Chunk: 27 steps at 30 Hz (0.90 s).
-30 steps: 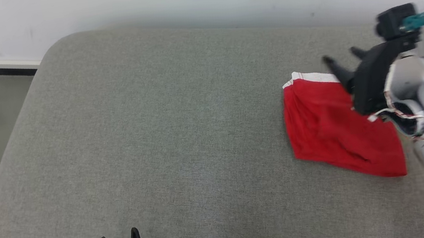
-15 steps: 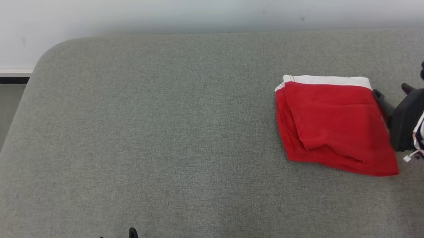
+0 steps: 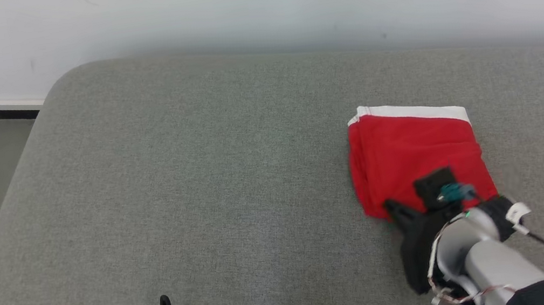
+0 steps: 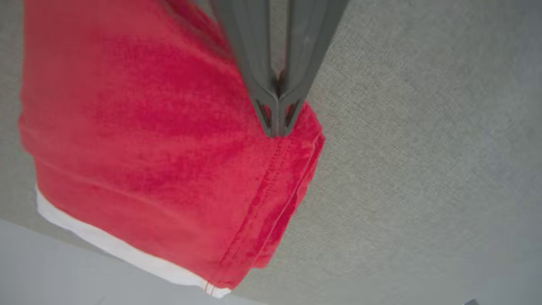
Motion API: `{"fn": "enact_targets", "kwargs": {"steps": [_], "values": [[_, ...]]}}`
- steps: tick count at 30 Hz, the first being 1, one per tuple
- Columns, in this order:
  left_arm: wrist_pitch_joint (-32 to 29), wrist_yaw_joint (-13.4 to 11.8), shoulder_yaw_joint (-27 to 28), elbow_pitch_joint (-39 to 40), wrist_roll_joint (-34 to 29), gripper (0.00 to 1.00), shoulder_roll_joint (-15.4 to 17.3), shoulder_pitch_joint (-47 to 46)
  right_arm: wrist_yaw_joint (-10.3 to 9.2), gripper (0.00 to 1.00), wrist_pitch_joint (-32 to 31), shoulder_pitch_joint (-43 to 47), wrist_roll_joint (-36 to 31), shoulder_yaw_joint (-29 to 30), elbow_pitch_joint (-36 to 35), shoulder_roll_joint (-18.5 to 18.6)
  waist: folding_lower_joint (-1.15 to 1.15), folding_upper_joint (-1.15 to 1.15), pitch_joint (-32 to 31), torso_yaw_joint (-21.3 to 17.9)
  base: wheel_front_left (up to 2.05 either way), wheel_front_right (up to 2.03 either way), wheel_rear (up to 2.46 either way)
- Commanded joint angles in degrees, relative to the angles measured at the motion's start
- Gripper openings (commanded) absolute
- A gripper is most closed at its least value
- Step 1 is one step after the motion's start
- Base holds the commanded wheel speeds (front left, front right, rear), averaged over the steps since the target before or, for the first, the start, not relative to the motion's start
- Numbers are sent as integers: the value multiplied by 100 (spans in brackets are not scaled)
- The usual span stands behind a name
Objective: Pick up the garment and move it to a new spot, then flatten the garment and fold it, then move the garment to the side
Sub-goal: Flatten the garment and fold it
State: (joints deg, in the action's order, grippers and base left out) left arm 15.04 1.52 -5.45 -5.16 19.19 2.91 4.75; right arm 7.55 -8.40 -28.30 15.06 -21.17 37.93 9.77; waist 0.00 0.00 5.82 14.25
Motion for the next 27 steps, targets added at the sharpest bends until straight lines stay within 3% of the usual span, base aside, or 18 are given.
{"fn": "enact_targets", "kwargs": {"steps": [1,8,14,15,17,18,27], "values": [[16,14,24,2,-52,100,-4,93,-16,0,-10,104,63,-203,13,-77,0,0,-33,-27,0,0,0],[16,9,108,20,-92,100,-3,168,-16,0,59,301,573,-861,-228,-312,0,0,-173,-171,0,0,0],[16,-30,250,28,-84,100,-3,285,-16,0,508,610,1053,-596,-747,-387,0,0,-338,-367,0,0,0],[16,-36,287,35,-93,100,-4,309,-16,12,624,696,1069,-493,-866,-383,0,0,-377,-415,0,0,0],[16,-46,370,36,-106,100,-3,383,-16,62,896,944,1049,-181,-1099,-381,0,0,-461,-517,0,0,0],[16,-43,399,36,-118,100,-3,408,-16,100,1001,1095,1042,-9,-1215,-392,0,0,-496,-563,0,0,0],[16,82,805,29,-262,100,-1,614,-16,100,1755,2466,669,1348,-2733,-432,0,0,-791,-1019,0,0,0]]}}
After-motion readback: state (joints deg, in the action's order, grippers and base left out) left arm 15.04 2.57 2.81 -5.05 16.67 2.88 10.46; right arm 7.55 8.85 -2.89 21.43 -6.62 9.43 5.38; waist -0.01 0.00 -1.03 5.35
